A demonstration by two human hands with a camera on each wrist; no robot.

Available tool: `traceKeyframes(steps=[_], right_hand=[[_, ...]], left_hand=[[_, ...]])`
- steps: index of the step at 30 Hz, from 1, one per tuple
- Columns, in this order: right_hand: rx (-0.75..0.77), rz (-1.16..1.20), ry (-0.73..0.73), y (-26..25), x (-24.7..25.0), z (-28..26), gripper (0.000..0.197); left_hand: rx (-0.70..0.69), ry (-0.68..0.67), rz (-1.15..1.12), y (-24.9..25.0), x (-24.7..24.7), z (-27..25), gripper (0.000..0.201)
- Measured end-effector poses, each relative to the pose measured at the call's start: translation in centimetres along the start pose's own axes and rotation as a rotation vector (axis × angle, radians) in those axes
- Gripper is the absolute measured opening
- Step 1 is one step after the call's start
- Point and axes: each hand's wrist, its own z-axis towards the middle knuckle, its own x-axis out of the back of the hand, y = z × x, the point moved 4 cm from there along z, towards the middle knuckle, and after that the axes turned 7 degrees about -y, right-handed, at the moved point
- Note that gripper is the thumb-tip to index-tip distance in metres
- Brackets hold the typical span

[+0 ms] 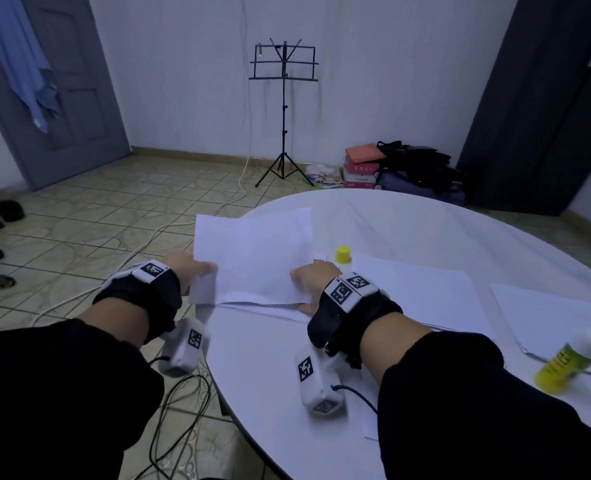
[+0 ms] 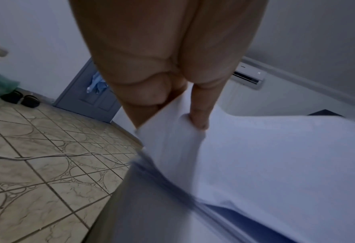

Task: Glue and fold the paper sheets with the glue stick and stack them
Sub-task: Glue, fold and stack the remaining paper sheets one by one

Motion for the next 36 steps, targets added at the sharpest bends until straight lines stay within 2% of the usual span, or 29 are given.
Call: traceKeyframes(steps=[1,2,4,6,9,11,13,16,18,20,22,25,27,28,30,31,33,34,36], right_hand=[[-0.015,-0.1,-0.005,-0.4,0.0,-0.3,0.027],[-0.017,-0.148,0.026,-0.8,0.2,-0.7,0.028],[-0.013,-0.069,0.045,-0.8,0.9,-0.3,0.021],[0.012,0.011,-0.011,0.0,0.7,-0.1,0.04],[0.032,0.096,-0.061,-0.2,0.5,0.1,0.049],[0.038,0.183,-0.064,-0.5,0.5,-0.3,0.051],[0.053,0.262,-0.069,-0.5,0.4,-0.6,0.052],[0.066,0.456,-0.03,-0.2,0.5,-2.0,0.049],[0.075,0.567,-0.021,0.2,1.2,-3.2,0.041],[0.079,0.601,0.016,1.1,2.6,-5.1,0.032],[0.107,0.578,0.063,2.6,4.7,-7.1,0.031],[0.111,0.548,0.084,6.1,7.6,-10.5,0.035],[0.091,0.507,0.111,8.9,9.3,-12.7,0.045],[0.069,0.461,0.134,10.4,10.1,-13.5,0.05],[0.012,0.338,0.164,13.1,11.6,-15.5,0.051],[-0.016,0.281,0.17,14.3,12.1,-16.5,0.046],[-0.065,0.202,0.174,16.3,13.1,-18.3,0.023],[-0.087,0.173,0.177,17.0,13.5,-19.0,0.016],[-0.129,0.072,0.19,17.9,14.2,-20.0,0.018]], left_hand=[[0.001,-0.003,-0.032,0.3,-0.2,-0.6,0.026],[0.011,-0.007,-0.068,0.5,-0.5,-0.9,0.018],[0.002,-0.027,-0.147,0.8,-0.9,-0.8,0.016],[-0.019,-0.047,-0.207,1.4,-1.3,-1.2,0.016],[-0.012,-0.083,-0.278,1.9,-1.5,-1.7,0.014],[0.009,-0.088,-0.284,2.3,-1.4,-2.3,0.026],[0.021,-0.033,-0.257,2.4,-0.8,-2.5,0.033],[-0.034,0.037,-0.237,3.4,-0.3,-3.5,0.021],[-0.08,-0.048,-0.24,4.0,-0.8,-4.1,0.019],[-0.12,-0.195,-0.203,4.8,-1.9,-5.5,0.028],[-0.16,-0.282,-0.191,5.7,-3.2,-7.0,0.039],[-0.271,-0.278,-0.163,6.9,-5.5,-9.0,0.078],[-0.393,-0.304,0.079,7.5,-7.8,-11.0,0.095],[-0.449,-0.327,0.244,7.6,-9.0,-12.1,0.092],[-0.512,-0.387,0.5,7.6,-11.2,-14.2,0.067],[-0.508,-0.425,0.53,7.6,-12.1,-15.1,0.051],[-0.477,-0.509,0.478,7.3,-13.8,-16.4,0.028],[-0.46,-0.547,0.459,7.2,-14.6,-16.8,0.023],[-0.421,-0.603,0.459,6.9,-16.1,-17.3,0.022]])
